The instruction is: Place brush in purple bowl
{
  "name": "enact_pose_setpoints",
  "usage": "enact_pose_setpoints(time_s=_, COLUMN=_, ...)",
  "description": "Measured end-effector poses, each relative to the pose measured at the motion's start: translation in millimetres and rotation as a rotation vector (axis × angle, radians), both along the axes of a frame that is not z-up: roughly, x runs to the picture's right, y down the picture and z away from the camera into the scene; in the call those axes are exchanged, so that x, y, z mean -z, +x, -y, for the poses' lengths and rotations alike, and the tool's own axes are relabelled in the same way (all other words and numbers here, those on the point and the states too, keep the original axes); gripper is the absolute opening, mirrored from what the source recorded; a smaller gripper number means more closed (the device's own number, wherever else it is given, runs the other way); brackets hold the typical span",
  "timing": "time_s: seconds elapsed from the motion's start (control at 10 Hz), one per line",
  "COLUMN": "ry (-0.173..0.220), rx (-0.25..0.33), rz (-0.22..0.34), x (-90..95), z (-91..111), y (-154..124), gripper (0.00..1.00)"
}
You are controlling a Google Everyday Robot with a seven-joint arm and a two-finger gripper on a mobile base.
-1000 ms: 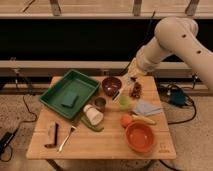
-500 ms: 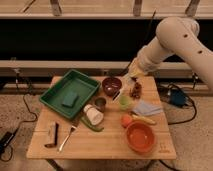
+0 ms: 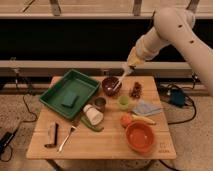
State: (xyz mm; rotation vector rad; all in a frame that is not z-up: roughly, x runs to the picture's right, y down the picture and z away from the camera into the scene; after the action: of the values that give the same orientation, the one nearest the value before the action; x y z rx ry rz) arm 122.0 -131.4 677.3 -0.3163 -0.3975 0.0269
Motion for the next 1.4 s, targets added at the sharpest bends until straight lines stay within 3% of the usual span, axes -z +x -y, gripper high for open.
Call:
enact_pose_setpoints(time_s=0.1, ry=0.006, rx=-0.004, rz=0.003, x=-11.0, z=11.3, y=-5.7, gripper=0.00)
enact_pose_setpoints(time_s=0.4, ry=0.001, rx=-0.013, rz=0.003, x=-32.8, z=18.7, y=-16.8, gripper=0.00)
enact_pose_setpoints(time_s=0.7, ry=-0.028, rx=-0.020, rz=-0.009, x=-63.1, z=7.9, y=-24.2, gripper=0.00)
enact_pose_setpoints(time_s=0.9, ry=-0.047, rx=-0.019, rz=-0.045, x=-84.0, z=-7.3, y=-18.2, gripper=0.00)
enact_pose_setpoints(time_s=1.4, ry=-0.057, rx=-0.035, rz=-0.113, x=-100.1, z=-4.1, y=2.8, gripper=0.00)
